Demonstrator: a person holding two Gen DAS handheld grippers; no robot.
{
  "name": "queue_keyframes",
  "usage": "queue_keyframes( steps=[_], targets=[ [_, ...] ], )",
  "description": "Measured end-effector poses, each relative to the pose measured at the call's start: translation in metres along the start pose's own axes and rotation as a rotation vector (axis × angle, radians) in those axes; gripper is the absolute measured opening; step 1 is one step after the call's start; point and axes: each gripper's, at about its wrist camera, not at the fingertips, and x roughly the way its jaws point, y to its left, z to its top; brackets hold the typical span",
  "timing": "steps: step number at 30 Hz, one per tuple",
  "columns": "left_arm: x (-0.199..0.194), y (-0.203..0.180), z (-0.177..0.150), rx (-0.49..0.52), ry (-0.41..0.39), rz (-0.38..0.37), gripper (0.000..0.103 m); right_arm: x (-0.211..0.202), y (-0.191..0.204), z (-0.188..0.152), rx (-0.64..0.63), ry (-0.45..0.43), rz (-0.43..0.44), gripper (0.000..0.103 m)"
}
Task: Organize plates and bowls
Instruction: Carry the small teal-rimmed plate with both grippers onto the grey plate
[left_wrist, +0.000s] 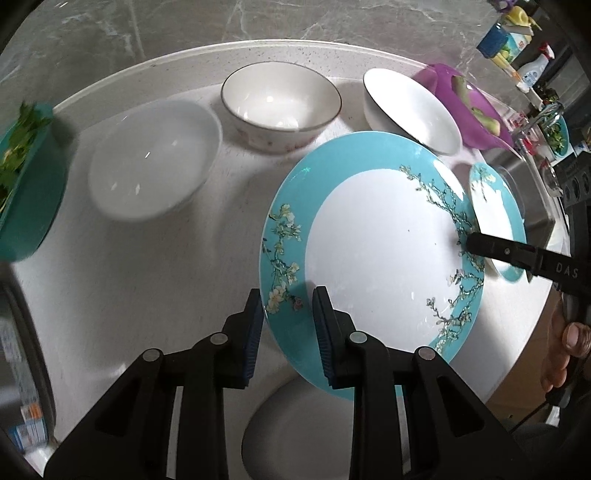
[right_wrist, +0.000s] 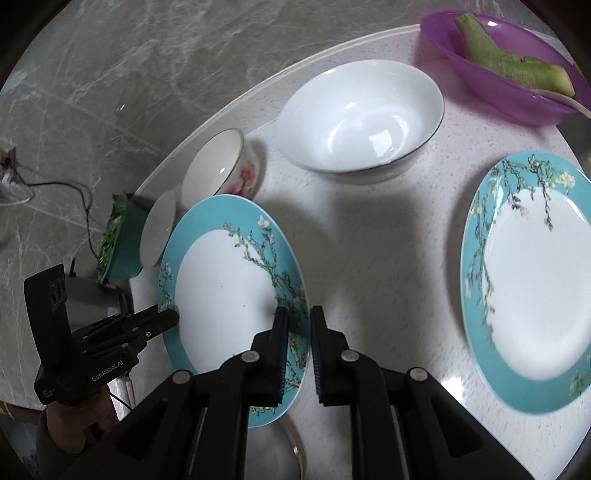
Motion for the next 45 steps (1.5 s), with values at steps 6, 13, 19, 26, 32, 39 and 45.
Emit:
queue_keyframes(
  steps=[6,13,19,26,32,39,45],
  targets=[
    [-0.011,0.001,-0.055,-0.035,0.022,-0.001,0.025,-0.007,0.018,-0.030,-0.029,0.021,0.016,0.015],
    [-0.002,0.003,-0.117,-0.082,0.078,-0.005,0.025,0.001,0.025,-0.072,-0.049,0.076,0.012,0.015],
    [0.004,-0.003,-0.140,-0.078,0.090,0.013,0.025,0.014,0.024,-0.099,-0.060,0.109,-0.014,0.015],
    [0.006,-0.007,-0.143,-0.065,0.087,0.028,0.025,0.019,0.022,-0.112,-0.065,0.115,-0.033,0.015],
    [0.011,-0.011,-0.146,-0.047,0.084,0.046,0.025,0.027,0.022,-0.122,-0.072,0.130,-0.055,0.015],
    [0.014,-0.024,-0.156,0.006,0.071,0.119,0.025,0.032,0.030,-0.127,-0.113,0.133,-0.086,0.017],
    [0.016,-0.033,-0.164,0.058,0.059,0.171,0.025,0.033,0.038,-0.128,-0.178,0.123,-0.146,0.017]
  ],
)
